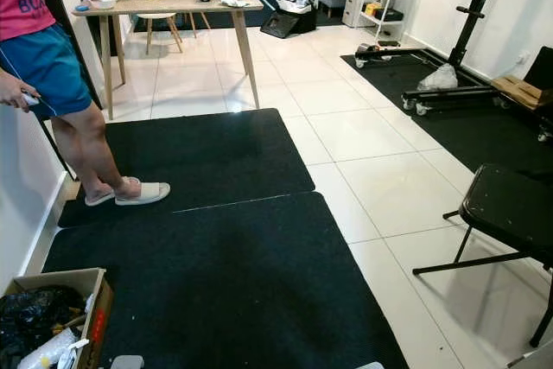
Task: Restocking fridge
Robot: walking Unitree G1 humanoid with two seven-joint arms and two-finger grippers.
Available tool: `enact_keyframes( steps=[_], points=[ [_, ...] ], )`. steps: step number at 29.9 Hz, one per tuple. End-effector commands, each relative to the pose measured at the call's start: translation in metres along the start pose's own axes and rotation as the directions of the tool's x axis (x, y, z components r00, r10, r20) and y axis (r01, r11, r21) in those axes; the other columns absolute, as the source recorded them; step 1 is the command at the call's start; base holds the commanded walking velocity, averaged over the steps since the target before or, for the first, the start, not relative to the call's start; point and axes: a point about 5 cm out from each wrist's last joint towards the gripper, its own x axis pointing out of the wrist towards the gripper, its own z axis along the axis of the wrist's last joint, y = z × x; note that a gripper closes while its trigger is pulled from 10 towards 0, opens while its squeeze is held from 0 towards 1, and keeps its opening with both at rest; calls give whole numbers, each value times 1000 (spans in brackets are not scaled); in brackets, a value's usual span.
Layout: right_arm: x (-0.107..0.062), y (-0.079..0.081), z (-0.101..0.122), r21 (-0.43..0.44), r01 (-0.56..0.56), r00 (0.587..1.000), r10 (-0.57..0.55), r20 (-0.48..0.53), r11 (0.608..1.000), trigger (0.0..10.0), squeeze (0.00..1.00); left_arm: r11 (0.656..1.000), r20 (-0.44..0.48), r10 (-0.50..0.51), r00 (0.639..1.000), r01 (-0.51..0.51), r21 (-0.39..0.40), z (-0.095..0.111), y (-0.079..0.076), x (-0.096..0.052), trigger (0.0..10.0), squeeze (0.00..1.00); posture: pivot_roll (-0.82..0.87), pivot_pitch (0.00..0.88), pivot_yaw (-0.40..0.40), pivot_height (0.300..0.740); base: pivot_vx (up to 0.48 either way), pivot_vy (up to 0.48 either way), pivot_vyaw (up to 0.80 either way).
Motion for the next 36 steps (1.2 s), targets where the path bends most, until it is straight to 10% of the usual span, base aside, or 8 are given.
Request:
enact_keyframes(
  steps=[1,36],
  points=[
    [-1,-1,-3,8,7,1000,-7,-13,1000,10000,0,1000,-26,-8,1000,8,11,-6,-2,0,10000,0,-13,0,-17,740,266,0,0],
    [1,6,0,2,-15,1000,15,-10,1000,10000,0,999,-26,-26,999,27,28,-5,-6,1,10000,0,-8,0,-26,740,328,0,0]
  ],
)
